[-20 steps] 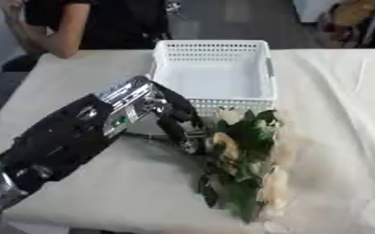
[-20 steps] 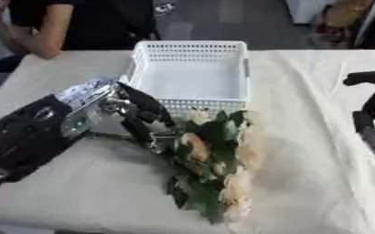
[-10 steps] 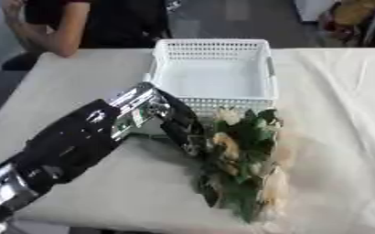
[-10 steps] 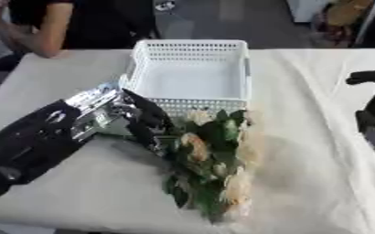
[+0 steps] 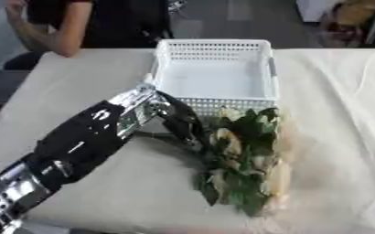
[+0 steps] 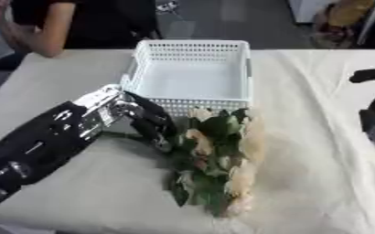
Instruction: Pick up objects on the table and place them in the box.
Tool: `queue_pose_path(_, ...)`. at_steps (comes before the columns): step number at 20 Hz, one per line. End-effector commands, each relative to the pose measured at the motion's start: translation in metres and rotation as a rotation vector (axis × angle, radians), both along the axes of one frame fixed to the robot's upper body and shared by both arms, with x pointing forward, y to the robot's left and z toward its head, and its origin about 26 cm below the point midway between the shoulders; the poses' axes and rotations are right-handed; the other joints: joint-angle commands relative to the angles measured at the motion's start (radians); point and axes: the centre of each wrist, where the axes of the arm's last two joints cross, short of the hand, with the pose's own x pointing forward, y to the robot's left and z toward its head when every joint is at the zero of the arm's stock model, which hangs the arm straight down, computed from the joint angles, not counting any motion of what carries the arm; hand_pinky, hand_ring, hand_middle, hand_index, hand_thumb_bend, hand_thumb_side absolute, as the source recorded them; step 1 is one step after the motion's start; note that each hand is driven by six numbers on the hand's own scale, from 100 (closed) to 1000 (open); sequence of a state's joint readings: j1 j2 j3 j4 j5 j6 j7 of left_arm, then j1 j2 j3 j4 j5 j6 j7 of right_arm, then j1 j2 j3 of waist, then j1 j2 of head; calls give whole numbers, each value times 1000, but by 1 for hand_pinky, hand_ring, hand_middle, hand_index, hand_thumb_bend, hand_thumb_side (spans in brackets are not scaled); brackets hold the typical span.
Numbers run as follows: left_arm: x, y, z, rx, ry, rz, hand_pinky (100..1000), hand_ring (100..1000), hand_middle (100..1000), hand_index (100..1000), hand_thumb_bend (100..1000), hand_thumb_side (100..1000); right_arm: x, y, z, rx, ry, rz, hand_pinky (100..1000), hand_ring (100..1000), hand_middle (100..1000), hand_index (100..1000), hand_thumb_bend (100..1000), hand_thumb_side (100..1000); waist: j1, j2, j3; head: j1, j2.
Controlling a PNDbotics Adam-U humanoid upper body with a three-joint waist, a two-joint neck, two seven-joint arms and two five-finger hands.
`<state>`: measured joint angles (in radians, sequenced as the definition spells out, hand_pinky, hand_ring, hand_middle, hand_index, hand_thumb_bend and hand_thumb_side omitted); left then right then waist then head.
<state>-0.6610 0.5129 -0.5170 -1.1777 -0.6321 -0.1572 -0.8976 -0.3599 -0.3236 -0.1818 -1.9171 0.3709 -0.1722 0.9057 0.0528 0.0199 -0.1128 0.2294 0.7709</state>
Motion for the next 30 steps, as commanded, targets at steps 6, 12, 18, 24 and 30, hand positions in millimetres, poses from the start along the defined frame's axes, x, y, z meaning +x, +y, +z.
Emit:
queue_pose_path(6,4,17,-9,-101,20,158,626,561,554,661,242,677,-3,0,11,7,-34,2,519,526,843,936,100,340,-12,3,3,9,-1)
queue_pose_path(12,4,15,16,-174,-145,216,100,100,100,183,100,310,-4,-2,11,9,-29,-10,516,525,841,937,100,342,-10,0,6,8,-1)
queue_pose_path(18,-1,16,36,-146,-97,145,100,100,100,152,100,291,-5,-4,10,7,-24,-18,516,524,841,937,100,342,-5,-5,10,1,-1)
queue_pose_path(24,-4,18,56,-124,-73,127,100,100,100,148,100,282,-5,-5,9,6,-18,-24,515,524,841,938,100,345,-1,-10,15,-6,-1)
queue_pose_path(30,-6,17,66,-142,-70,130,100,100,100,149,100,283,-5,-6,9,6,-14,-28,515,528,840,938,100,345,0,-13,18,-6,-1)
